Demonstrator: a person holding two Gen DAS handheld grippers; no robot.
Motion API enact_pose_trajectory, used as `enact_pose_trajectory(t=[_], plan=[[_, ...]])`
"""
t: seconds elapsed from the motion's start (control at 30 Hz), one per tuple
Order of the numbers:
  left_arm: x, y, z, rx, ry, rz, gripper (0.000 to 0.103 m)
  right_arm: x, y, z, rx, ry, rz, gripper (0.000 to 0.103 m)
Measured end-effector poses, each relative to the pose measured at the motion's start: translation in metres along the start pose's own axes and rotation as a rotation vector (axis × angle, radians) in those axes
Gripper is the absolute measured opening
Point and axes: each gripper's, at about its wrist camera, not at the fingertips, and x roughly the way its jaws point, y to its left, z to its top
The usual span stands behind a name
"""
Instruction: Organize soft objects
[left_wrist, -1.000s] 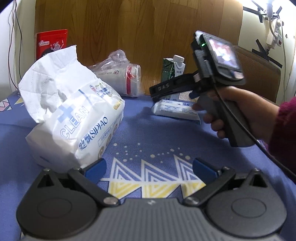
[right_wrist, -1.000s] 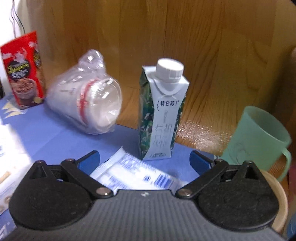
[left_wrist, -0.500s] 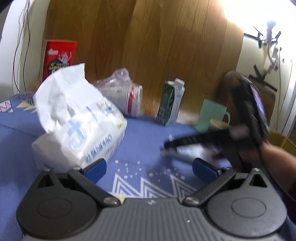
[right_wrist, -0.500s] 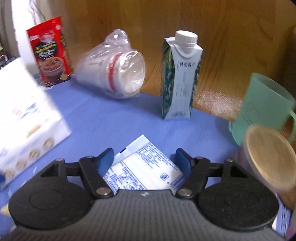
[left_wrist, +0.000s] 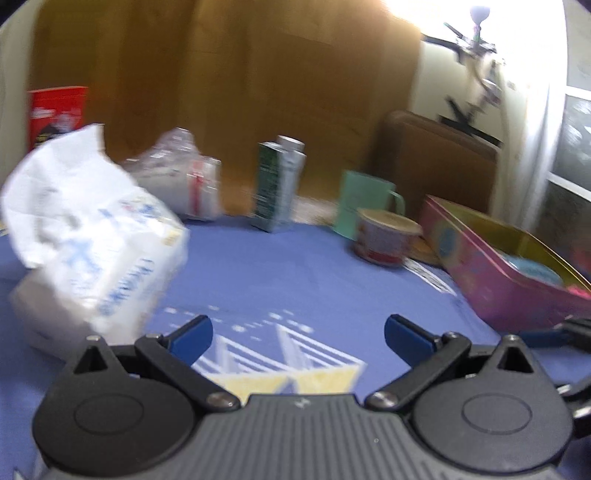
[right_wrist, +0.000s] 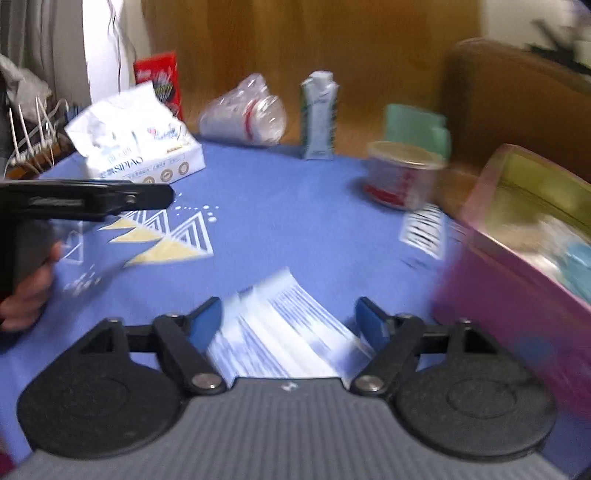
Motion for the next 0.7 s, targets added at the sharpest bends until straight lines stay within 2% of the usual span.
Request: enact_pose_trajectory(t=[0.07,0.13,0.2,0.27,0.47,0.57,0.7], plan=[[0.002,-0.01,-0.001,0.018,0.023,-0.061,0.103,-0.037,-0.007,-0.02,0.041,-0.071,-0.029,0.093],[0.001,-0.025,-0.004,0.024,0.051,-0.143,0.103,-0.055,-0.01,-0.036,0.057,-0.095,-0.053,0.094],[0.003,-0.041,-0.006,0.032,0.086,-0.232,0.103,-0.062,-0.011,-0.049,0.073,-0.081,-0.058,0.094],[0.005,-0.057,-0.009,0.035,0.119,-0.278,0.103,-0.061,-0.008,-0.059,0.064,-0.052,-0.062,0.094],[0.024,-0.074,-0.012,-0.035,0.222,-0.313,0.103,-0.043,0.011,-0.054,-0.05,-0.025,-0.081,0.094],[0.026,-0.081,-0.013,-0.016,0.222,-0.3,0.103,-0.033,0.01,-0.046,-0.06,-0.017,-0.075,0.094],[0.026,-0.095,-0.017,0.045,0.223,-0.299,0.103,-0.022,0.0,-0.043,0.009,-0.021,-0.052,0.093]])
